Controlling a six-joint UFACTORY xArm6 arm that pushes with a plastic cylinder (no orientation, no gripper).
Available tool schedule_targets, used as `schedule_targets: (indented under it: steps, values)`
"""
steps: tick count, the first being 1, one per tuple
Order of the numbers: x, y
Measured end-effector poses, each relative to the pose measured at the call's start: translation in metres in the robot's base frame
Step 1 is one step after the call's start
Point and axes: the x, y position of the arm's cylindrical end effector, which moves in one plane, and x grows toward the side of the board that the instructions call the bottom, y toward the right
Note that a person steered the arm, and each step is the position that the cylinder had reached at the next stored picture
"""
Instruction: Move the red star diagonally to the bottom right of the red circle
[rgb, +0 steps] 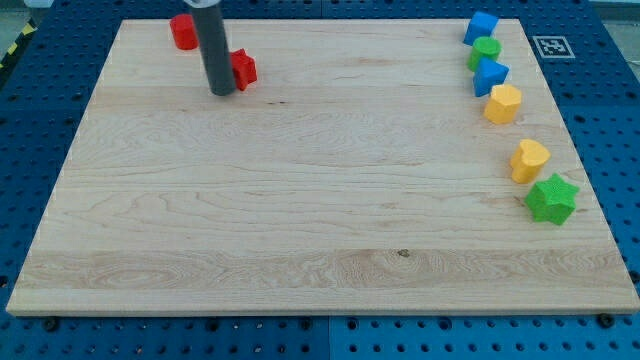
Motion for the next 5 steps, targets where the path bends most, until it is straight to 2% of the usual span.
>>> schedule_targets:
  steps: [1,2,3,5]
  values:
    - [-0.01,-0.002]
    - [0.031,0.021]
    - [0.052,0.069]
    - [0.024,0.079]
